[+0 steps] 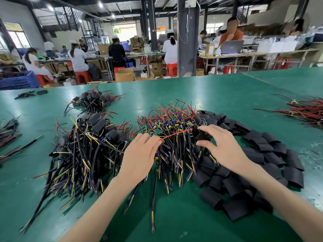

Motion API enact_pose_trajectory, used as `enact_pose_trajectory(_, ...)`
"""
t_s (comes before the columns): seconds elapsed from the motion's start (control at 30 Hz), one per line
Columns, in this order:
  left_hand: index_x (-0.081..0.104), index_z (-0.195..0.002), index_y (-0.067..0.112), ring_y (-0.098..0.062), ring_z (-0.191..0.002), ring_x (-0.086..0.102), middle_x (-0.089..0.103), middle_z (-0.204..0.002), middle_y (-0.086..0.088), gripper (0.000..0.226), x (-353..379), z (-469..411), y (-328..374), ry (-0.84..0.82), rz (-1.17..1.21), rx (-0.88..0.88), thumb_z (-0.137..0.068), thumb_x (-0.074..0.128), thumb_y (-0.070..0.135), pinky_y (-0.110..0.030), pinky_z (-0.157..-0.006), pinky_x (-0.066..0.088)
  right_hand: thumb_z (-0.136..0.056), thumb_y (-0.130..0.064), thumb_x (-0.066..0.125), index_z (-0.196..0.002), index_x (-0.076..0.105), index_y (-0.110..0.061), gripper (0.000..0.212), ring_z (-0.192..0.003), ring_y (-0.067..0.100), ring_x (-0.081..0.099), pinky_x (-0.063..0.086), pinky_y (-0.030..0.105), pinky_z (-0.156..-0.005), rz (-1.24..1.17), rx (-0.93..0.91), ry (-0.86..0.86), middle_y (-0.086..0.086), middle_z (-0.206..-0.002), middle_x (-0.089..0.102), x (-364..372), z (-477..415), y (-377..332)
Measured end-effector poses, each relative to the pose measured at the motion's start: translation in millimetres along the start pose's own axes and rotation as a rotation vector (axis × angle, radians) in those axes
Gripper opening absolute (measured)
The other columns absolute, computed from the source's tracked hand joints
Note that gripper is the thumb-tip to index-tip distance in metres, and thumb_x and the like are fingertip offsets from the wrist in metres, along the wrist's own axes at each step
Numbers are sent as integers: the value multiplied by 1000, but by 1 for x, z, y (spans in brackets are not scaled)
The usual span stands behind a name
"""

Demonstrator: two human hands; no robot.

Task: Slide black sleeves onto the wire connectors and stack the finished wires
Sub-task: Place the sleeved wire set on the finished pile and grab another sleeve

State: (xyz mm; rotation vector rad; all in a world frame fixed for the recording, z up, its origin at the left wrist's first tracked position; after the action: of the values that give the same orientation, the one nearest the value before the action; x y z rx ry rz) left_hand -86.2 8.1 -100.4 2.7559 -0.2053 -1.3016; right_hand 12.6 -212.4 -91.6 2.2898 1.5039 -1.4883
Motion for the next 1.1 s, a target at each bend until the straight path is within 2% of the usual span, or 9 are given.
enact_pose_trajectory(0.2,69,-94,9,-28,-72,53,57,-77,-5,36,-1,0,1,-13,-57,110,-96,39,29,-39,-67,50,-83,-29,69,-120,60,-13,41,-104,22,56,41,38,-94,-6,14,12,-3,-110,63,0,1,0)
enact_pose_trajectory(0.3,69,-89,13,-27,-74,55,57,-77,-3,35,-2,-2,1,-10,-159,146,-95,39,30,-37,-67,49,-80,-23,72,-115,63,-10,38,-100,25,58,38,35,-87,47,-55,19,1,-106,65,1,0,-2)
enact_pose_trajectory(0.47,70,-90,17,-23,-73,55,57,-77,-1,31,-3,-1,8,49,-198,173,-94,42,30,-32,-68,45,-78,-23,74,-113,64,-9,39,-100,30,55,37,39,-87,164,-145,16,3,-104,66,6,2,-7)
enact_pose_trajectory(0.6,69,-89,13,-27,-72,54,56,-76,-4,27,-7,-2,10,152,-166,101,-94,46,26,-35,-67,47,-84,-29,68,-116,62,-9,38,-102,28,55,38,39,-90,117,-50,54,5,-105,64,7,2,-9)
enact_pose_trajectory(0.83,70,-90,13,-27,-70,54,56,-76,-4,28,-10,-1,10,174,-144,128,-94,45,26,-36,-67,47,-84,-34,66,-121,60,-12,43,-103,23,55,42,38,-94,-4,88,48,2,-112,63,5,2,-5)
enact_pose_trajectory(1.03,70,-92,14,-28,-72,55,57,-78,-5,28,-11,-1,9,182,-125,111,-94,45,27,-37,-67,47,-81,-28,71,-107,66,-14,30,-89,15,58,44,30,-84,-69,85,91,-10,-93,59,5,2,-8)
enact_pose_trajectory(1.1,71,-92,13,-27,-71,54,57,-78,-4,28,-12,-1,8,183,-120,123,-94,46,26,-37,-66,47,-81,-29,71,-106,66,-16,29,-87,12,57,44,28,-84,-80,81,101,-13,-91,58,5,2,-6)
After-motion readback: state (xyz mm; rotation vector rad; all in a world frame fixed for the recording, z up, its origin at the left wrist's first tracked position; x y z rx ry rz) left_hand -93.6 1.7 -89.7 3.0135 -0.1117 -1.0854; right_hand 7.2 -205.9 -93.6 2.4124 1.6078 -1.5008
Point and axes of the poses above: each hand's wrist, its own z-axis away from the middle knuckle, its own x-axis out of the palm, y = z × x, the point moved 1 cm from there along -z, towards the middle knuckle
